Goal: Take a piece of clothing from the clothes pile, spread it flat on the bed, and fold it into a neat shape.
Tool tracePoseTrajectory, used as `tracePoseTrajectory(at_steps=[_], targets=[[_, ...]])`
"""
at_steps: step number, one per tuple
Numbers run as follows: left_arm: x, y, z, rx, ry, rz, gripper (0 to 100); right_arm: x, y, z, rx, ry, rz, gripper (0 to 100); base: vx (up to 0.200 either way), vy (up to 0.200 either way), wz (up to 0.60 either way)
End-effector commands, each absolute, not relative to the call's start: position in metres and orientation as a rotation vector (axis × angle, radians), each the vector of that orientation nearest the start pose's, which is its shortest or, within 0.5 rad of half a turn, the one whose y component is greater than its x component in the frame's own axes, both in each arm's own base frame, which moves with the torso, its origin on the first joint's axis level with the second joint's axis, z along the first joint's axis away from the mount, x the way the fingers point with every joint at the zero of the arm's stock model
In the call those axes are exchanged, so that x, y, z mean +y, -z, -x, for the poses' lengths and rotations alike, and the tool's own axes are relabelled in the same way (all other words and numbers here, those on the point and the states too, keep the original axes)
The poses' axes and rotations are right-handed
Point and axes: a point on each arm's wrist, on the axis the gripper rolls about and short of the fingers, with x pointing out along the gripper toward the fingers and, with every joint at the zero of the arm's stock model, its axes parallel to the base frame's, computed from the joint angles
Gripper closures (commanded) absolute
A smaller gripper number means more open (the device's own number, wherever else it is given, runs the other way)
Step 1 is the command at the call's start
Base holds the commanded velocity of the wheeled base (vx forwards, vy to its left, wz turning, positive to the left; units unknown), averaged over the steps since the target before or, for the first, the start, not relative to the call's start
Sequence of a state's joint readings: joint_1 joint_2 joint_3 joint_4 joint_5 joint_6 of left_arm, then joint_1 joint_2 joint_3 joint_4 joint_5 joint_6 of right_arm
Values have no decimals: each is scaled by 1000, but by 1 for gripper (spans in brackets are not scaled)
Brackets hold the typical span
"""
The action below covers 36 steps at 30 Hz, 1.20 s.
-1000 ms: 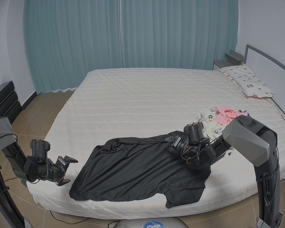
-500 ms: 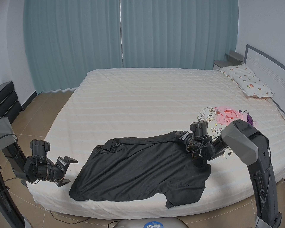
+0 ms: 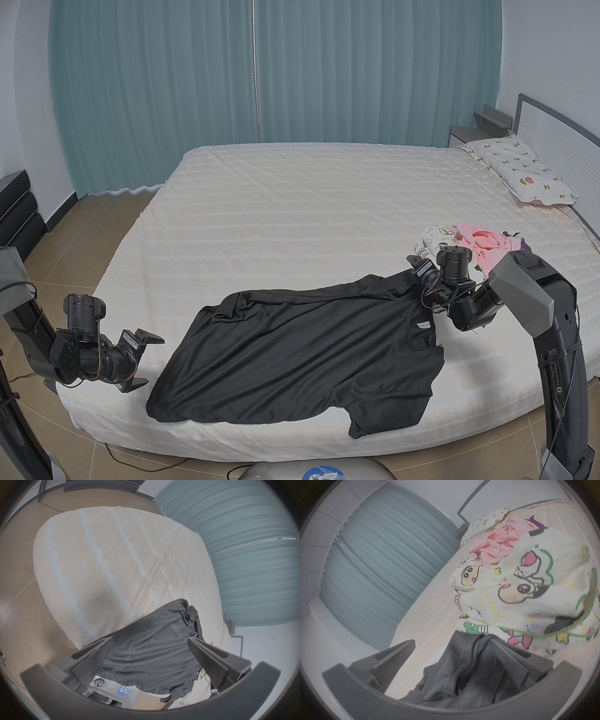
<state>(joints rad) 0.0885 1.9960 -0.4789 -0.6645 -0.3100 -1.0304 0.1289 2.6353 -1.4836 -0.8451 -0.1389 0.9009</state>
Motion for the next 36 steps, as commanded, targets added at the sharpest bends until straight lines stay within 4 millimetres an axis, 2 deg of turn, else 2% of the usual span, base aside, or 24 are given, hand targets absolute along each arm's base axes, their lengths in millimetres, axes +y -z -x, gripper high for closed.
tracePoseTrajectory(at_steps=[1,4,6,7,11,15,16,20,24,31,36], targets=[[18,-27,-275,877,-243,1129,0,45,-7,-489,248,155,-873,0,0,0,0],[17,-26,-275,880,-241,1124,0,44,-27,-474,239,103,-922,0,0,0,0],[17,-26,-275,880,-241,1125,0,44,-29,-472,243,93,-925,0,0,0,0],[17,-27,-276,877,-242,1129,0,50,-38,-450,314,-21,-939,0,0,0,0],[17,-29,-274,874,-241,1131,0,56,-44,-420,351,-129,-936,0,0,0,0],[17,-29,-275,873,-240,1131,0,61,-46,-401,391,-127,-930,0,0,0,0],[17,-28,-275,874,-241,1131,0,63,-46,-388,417,-117,-927,0,200,0,0],[17,-28,-275,875,-242,1131,0,69,-42,-361,471,-104,-916,0,200,0,0],[17,-28,-275,874,-240,1129,0,67,-35,-350,491,-91,-915,0,50,0,0],[17,-37,-279,834,-226,1120,0,66,-15,-345,524,-71,-912,0,0,0,0],[4,-47,-295,793,-190,1094,0,68,-8,-344,539,-68,-911,0,0,0,0]])
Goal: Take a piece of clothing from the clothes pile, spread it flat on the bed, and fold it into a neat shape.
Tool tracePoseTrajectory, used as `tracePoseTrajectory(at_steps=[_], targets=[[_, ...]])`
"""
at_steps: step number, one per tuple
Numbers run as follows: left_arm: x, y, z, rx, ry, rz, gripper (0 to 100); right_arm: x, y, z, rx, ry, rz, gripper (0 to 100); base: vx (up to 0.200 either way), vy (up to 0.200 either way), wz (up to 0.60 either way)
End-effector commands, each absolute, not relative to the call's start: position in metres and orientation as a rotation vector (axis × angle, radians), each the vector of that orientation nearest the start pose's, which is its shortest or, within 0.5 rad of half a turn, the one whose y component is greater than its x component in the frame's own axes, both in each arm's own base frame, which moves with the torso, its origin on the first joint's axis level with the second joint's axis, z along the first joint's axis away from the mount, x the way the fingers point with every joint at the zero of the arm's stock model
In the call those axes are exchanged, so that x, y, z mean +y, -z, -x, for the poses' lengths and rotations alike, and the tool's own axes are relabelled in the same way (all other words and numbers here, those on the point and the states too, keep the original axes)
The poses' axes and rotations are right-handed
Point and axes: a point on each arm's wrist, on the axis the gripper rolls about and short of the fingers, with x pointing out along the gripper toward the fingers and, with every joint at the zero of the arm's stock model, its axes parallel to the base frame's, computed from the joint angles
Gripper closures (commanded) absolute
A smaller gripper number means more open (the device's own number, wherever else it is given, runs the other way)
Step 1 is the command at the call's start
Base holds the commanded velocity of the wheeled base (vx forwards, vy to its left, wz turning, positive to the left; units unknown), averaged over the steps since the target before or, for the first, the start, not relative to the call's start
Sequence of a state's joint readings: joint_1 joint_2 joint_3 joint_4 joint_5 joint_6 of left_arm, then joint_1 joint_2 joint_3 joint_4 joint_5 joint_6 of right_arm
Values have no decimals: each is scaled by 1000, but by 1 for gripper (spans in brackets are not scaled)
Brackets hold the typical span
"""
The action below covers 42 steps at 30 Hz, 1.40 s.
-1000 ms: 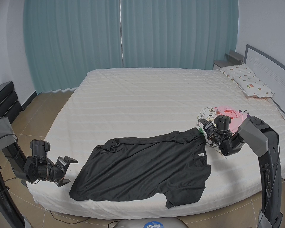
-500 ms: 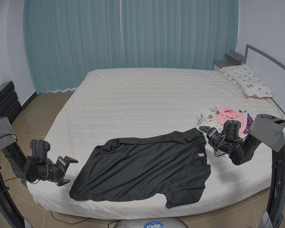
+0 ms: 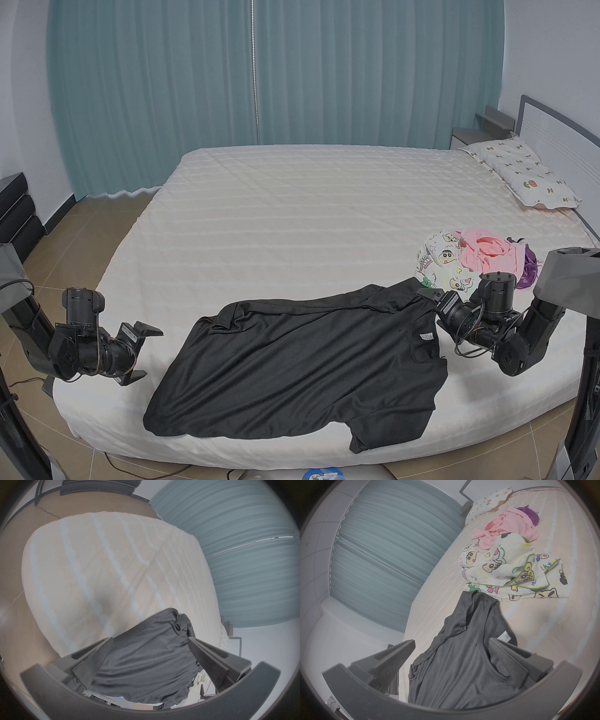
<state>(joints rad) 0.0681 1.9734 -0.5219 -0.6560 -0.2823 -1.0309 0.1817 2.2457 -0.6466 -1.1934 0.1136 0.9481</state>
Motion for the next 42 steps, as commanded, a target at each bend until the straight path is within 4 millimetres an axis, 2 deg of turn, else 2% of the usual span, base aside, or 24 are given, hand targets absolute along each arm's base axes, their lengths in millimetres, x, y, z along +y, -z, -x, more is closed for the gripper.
tracePoseTrajectory(at_steps=[1,2,5,8,12,15,17,19,22,27,38,42], targets=[[-2,-51,-303,771,-178,1078,0,70,-8,-344,542,-74,-910,0,0,0,0],[-3,-51,-304,772,-179,1076,0,70,-8,-344,542,-75,-909,0,0,0,0],[-26,-48,-345,759,-170,1023,0,75,-6,-339,554,-86,-906,0,0,0,0],[-39,-44,-363,791,-159,1007,0,77,-5,-336,551,-95,-903,0,0,0,0],[-67,-41,-409,817,-135,946,0,76,-1,-332,534,-103,-902,0,0,0,0],[-81,-36,-431,835,-136,896,0,77,1,-331,540,-104,-899,0,0,0,0],[-86,-33,-435,846,-137,879,0,77,1,-330,540,-106,-897,0,0,0,0],[-100,-22,-441,885,-150,823,0,79,1,-330,542,-110,-894,0,0,0,0],[-110,-14,-444,892,-163,791,0,79,1,-331,541,-111,-894,0,0,0,0],[-119,-12,-442,901,-147,769,0,78,1,-331,540,-110,-895,0,0,0,0],[-122,-7,-449,861,-189,742,0,78,0,-330,539,-110,-898,0,0,0,0],[-119,-6,-445,891,-238,717,0,78,0,-331,536,-111,-898,0,0,0,0]])
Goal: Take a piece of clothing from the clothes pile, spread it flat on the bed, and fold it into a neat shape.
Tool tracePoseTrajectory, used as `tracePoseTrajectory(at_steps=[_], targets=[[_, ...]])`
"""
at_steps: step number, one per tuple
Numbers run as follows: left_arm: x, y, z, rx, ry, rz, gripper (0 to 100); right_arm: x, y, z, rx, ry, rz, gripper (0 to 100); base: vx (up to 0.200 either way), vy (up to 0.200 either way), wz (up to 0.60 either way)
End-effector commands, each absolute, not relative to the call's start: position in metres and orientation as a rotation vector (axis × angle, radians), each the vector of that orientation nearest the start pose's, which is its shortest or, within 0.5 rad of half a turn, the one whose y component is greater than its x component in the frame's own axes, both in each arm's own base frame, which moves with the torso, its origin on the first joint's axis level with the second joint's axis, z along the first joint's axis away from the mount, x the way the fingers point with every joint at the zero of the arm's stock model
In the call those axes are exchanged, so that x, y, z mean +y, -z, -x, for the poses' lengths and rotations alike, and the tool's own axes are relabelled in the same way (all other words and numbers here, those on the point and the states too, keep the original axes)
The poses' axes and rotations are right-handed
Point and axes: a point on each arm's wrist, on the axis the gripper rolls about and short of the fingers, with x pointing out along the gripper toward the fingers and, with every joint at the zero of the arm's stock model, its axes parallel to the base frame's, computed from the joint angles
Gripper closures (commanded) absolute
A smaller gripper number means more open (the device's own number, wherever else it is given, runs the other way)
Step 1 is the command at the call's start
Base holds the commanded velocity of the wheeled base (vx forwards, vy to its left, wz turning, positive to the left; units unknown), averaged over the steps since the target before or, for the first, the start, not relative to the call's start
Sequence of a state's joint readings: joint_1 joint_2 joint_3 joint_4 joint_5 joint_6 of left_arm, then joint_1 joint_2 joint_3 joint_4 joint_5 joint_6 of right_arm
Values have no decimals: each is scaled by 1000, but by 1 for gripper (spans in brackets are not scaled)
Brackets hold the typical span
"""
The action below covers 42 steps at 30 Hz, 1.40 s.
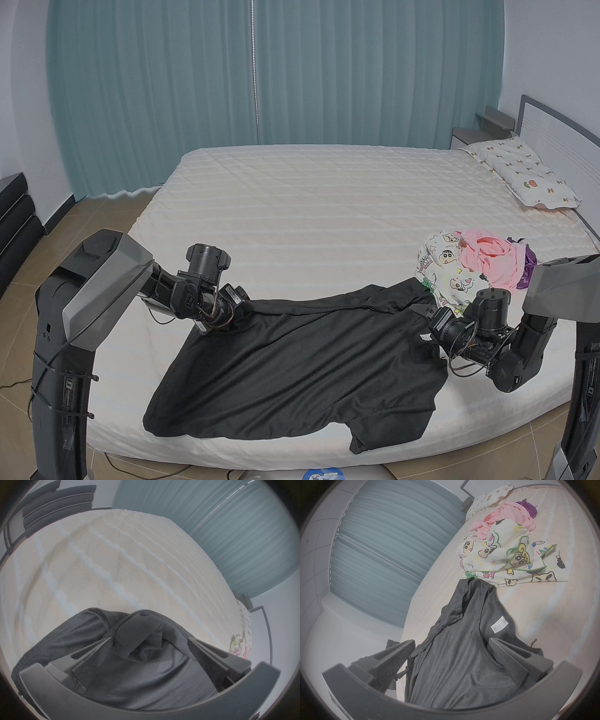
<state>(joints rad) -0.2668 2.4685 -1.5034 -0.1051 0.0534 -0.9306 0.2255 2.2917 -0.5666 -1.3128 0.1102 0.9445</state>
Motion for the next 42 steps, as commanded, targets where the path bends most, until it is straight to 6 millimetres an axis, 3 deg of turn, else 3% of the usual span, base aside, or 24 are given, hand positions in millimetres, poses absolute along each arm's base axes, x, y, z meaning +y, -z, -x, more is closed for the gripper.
tracePoseTrajectory(at_steps=[1,10,22,23,35,42], targets=[[-118,-6,-444,898,-253,710,0,78,0,-331,535,-112,-897,0,0,0,0],[-110,-21,-441,884,-288,704,0,78,0,-331,535,-112,-899,0,0,0,0],[-115,0,-451,906,-277,658,0,78,0,-330,525,-118,-897,0,0,0,0],[-115,0,-451,906,-277,658,100,78,0,-330,525,-118,-897,0,0,0,0],[-81,-14,-465,838,-325,709,100,79,0,-332,518,-122,-898,0,0,0,0],[-42,-33,-477,749,-376,765,100,83,2,-348,495,-137,-894,0,0,0,0]])
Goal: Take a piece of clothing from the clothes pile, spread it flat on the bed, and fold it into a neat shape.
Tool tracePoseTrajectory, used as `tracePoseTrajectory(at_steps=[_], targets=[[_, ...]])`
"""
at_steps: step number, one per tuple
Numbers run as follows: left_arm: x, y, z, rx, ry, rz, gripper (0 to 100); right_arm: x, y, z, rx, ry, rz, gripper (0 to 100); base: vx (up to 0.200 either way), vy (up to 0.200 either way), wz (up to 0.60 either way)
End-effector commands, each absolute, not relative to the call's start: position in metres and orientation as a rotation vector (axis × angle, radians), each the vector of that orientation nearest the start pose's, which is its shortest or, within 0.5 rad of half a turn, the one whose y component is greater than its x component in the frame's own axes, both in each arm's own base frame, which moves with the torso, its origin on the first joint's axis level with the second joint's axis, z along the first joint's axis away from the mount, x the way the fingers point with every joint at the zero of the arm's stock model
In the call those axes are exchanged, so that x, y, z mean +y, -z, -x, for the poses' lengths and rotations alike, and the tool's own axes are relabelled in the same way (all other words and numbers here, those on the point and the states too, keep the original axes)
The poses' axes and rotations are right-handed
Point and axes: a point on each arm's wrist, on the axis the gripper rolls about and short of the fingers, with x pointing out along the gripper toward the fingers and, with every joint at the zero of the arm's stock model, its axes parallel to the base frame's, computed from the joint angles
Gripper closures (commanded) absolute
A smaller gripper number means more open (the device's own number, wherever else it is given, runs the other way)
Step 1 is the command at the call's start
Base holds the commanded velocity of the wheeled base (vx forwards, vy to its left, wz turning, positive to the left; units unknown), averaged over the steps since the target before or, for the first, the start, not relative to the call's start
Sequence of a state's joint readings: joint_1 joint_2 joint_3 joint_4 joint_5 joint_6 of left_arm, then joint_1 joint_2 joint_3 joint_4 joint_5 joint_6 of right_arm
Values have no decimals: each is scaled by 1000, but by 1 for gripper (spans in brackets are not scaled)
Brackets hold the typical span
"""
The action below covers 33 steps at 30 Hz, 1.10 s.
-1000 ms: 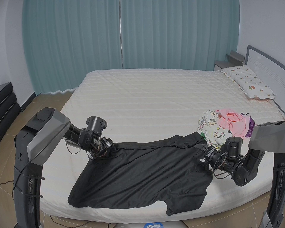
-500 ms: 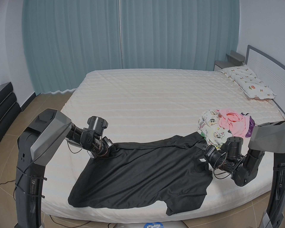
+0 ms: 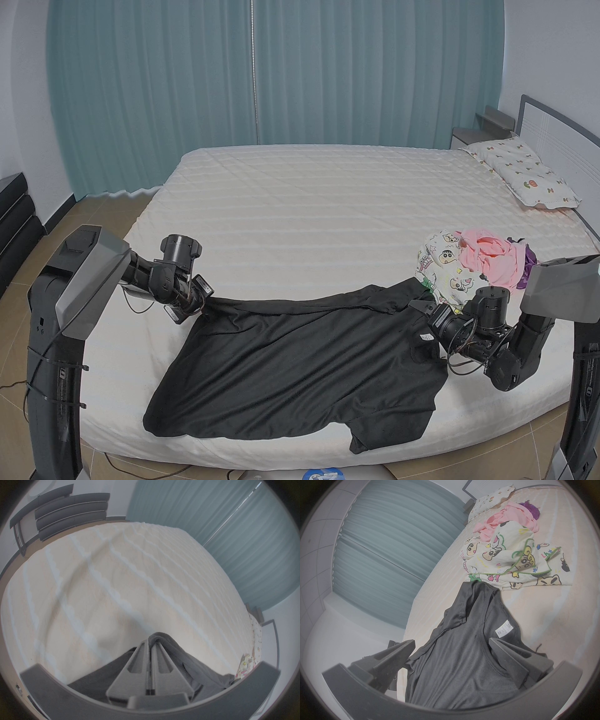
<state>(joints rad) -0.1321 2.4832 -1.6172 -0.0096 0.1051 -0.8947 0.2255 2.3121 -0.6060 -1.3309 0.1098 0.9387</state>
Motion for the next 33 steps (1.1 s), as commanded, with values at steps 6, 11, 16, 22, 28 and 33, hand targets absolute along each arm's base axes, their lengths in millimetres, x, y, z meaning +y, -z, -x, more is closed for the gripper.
tracePoseTrajectory(at_steps=[6,11,16,22,28,33], targets=[[-23,-46,-489,682,-380,800,100,88,-7,-382,473,-143,-894,0,0,0,0],[-20,-41,-502,682,-381,811,100,101,-5,-417,500,-139,-893,0,0,0,0],[-23,-43,-508,690,-409,872,100,110,-3,-438,548,-128,-884,0,0,0,0],[-23,-44,-507,710,-423,880,100,116,5,-455,645,-102,-911,0,0,0,0],[-25,-42,-507,715,-424,885,100,124,17,-476,702,-68,-977,0,0,0,0],[-26,-44,-506,712,-427,895,100,127,21,-479,740,-43,-973,0,0,0,0]])
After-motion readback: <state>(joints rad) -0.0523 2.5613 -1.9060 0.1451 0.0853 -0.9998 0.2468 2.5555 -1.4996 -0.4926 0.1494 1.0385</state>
